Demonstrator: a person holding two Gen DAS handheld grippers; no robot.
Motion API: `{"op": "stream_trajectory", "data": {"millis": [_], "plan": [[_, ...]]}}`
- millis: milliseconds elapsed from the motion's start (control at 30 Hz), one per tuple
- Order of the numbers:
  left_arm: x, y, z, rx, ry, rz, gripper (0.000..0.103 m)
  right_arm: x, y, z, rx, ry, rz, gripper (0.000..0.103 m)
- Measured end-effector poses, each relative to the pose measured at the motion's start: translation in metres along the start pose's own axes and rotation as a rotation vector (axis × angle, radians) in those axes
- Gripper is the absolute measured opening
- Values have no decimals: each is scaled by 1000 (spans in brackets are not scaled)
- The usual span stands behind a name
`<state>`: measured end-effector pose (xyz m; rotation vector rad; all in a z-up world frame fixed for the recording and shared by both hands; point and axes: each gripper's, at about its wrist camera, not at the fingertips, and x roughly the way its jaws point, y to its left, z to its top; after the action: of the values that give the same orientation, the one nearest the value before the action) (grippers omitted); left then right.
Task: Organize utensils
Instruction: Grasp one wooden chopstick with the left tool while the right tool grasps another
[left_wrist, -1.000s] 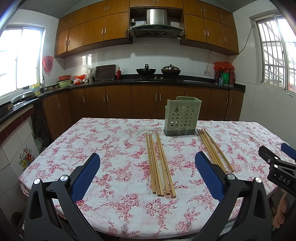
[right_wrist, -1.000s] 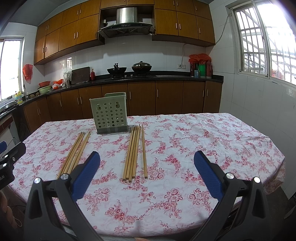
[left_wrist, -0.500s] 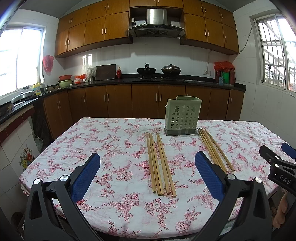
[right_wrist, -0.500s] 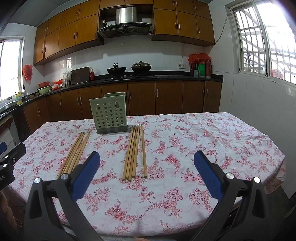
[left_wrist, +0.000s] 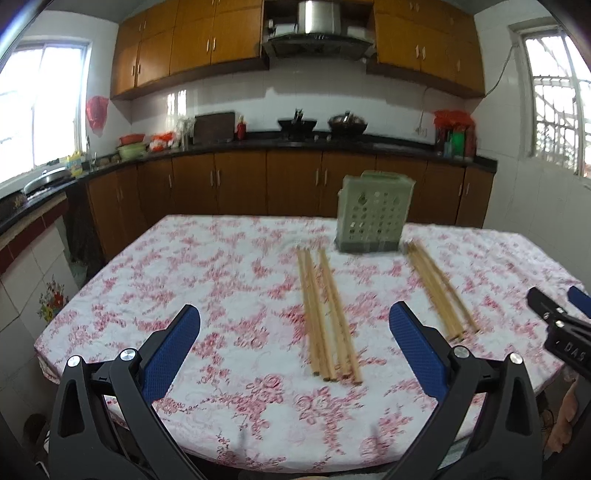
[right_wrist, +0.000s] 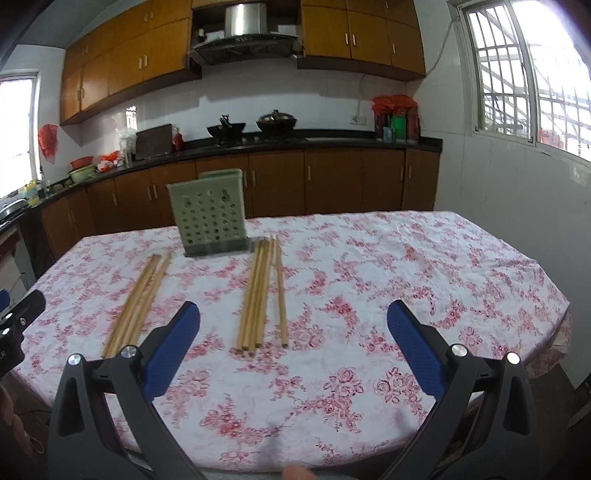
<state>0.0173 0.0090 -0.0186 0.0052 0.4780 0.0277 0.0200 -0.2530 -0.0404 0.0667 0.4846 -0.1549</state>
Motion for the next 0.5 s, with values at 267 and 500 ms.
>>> {"op": "stream_trajectory", "data": {"millis": [267,500], "plan": [[55,30,-8,-45,232,76,97,66,-15,-2,3,206,-12,67],[89,42,-8,-109,338,9,71,122,-14,-1,52,362,85,37]]}}
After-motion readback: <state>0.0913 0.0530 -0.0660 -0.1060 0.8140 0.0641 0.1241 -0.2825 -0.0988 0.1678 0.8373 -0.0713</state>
